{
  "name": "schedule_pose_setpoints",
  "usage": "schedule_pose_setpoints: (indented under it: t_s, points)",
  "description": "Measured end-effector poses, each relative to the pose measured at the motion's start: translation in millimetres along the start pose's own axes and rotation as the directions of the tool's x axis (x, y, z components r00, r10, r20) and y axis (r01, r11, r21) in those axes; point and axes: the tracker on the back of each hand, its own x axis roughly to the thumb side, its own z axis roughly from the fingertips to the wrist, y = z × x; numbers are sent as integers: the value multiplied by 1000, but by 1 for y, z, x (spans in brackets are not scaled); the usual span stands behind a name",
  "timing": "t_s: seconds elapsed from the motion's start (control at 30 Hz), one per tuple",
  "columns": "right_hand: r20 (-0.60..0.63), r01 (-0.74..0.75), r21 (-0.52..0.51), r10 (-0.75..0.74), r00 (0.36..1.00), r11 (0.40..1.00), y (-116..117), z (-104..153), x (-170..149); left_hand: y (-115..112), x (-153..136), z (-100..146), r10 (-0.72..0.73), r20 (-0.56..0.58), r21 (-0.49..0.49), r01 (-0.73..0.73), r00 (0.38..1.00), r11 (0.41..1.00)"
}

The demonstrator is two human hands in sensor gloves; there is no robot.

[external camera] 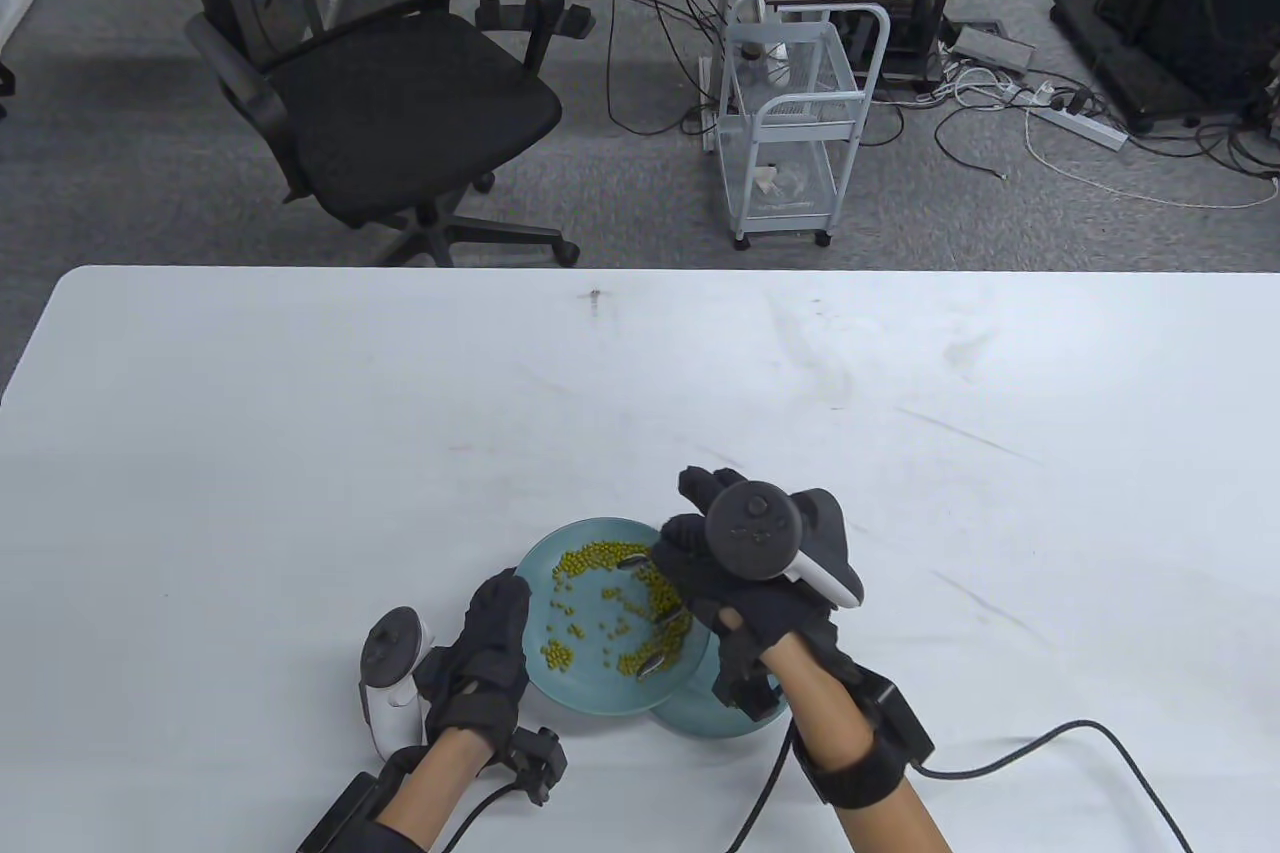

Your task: Pick sunflower seeds with hand pinch into plate

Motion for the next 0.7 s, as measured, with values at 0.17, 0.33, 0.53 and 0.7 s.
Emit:
schedule_pose_setpoints:
  t_s: [0.17,0.33,0.53,0.7]
  points:
    - [-15,-75,51,76,997,996,15,-21,16,-1,0,0,12,-8,-11,-12,1000,1000]
    - [-31,-222,115,227,973,968,32,-25,11,-2,0,0,19,-7,-24,-19,1000,1000]
    - [-24,-268,150,274,961,952,43,-28,8,-1,3,1,11,10,-10,-11,1000,1000]
    - [-4,-241,178,246,969,954,48,-28,10,-1,2,0,13,2,-7,-13,1000,1000]
